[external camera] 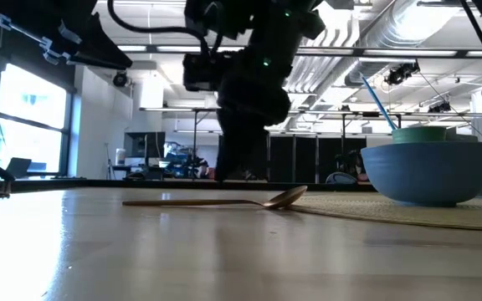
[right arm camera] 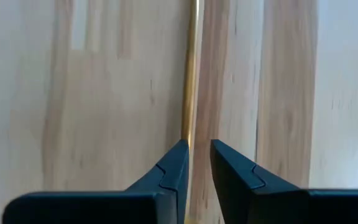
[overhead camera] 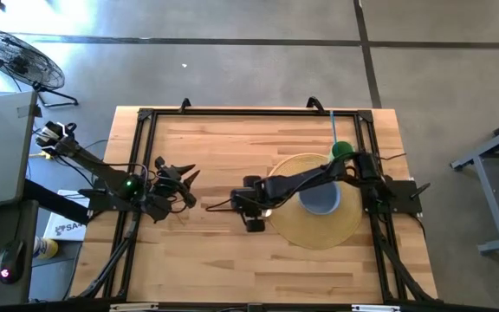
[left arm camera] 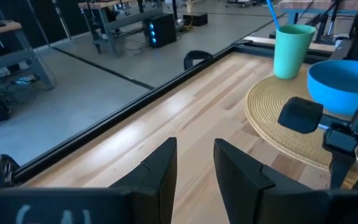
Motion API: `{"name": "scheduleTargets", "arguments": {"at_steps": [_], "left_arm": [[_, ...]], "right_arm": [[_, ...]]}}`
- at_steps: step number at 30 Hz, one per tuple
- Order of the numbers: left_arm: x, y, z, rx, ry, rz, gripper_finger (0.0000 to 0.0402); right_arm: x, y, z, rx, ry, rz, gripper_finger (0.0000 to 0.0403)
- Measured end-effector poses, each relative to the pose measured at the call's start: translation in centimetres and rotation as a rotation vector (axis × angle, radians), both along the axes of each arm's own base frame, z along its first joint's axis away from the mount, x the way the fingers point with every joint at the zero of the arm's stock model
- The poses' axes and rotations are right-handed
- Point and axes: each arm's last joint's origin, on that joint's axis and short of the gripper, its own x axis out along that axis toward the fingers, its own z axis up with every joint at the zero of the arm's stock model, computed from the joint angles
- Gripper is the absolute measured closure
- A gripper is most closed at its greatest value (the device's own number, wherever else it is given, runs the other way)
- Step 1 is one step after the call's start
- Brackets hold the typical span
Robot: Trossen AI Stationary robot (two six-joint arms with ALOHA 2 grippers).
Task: Pick & Place Utensil
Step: Put the spoon into the blue bowl
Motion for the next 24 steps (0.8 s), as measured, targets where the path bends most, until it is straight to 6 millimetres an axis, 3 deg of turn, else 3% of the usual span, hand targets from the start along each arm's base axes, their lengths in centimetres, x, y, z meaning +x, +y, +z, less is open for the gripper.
{"name": "scheduleTargets", "arguments": {"at_steps": [4,8,12,24], "left_arm": [[0.0,0.0,0.0,-0.006,-0.006,-0.001,0.0298],[0.0,0.0,0.0,-0.009,-0.009,-0.002,0.0298],[0.0,0.0,0.1,-0.01,-0.01,-0.002,0.0298],[0.1,0.0,0.0,-0.013,-0.008,-0.006,0.0298]], "right_arm": [[0.8,0.1,-0.4,0.013,-0.063,0.0,0.0343],[1.7,-0.7,-2.7,0.044,-0.066,-0.017,0.0343],[2.5,-1.1,-3.4,0.064,-0.045,-0.034,0.0342],[1.9,-1.7,-2.7,0.062,0.095,-0.094,0.0343]]}}
